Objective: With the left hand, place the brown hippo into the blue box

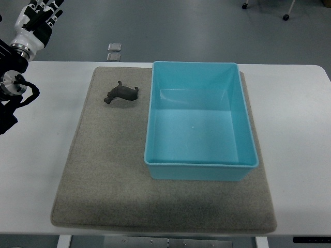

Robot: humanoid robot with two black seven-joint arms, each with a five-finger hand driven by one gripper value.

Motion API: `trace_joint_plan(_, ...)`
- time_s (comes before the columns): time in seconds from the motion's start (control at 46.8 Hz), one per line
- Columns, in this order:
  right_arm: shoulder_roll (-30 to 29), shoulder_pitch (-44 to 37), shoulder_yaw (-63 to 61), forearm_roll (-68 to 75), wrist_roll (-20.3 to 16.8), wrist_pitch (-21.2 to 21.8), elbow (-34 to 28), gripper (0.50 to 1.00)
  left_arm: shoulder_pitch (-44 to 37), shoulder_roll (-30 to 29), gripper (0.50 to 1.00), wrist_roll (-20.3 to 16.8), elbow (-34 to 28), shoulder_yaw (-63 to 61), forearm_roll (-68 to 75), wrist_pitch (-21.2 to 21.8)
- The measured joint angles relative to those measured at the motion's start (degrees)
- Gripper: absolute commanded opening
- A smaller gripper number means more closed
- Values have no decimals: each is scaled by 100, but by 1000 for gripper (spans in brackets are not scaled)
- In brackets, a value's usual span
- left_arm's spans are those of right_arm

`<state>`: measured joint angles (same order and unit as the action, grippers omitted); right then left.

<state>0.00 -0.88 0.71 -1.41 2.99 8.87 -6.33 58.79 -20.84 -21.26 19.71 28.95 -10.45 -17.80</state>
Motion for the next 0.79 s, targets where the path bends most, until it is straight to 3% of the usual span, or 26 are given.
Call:
trace_joint_plan(0.642, 0, 0, 0, 0, 0, 0, 0, 936, 62, -8, 994, -8, -12, -584, 69, -320)
trace_joint_plan(0.791, 0, 0, 0, 0, 0, 0, 0, 936, 87, -52, 994, -11, -2, -601, 634, -516)
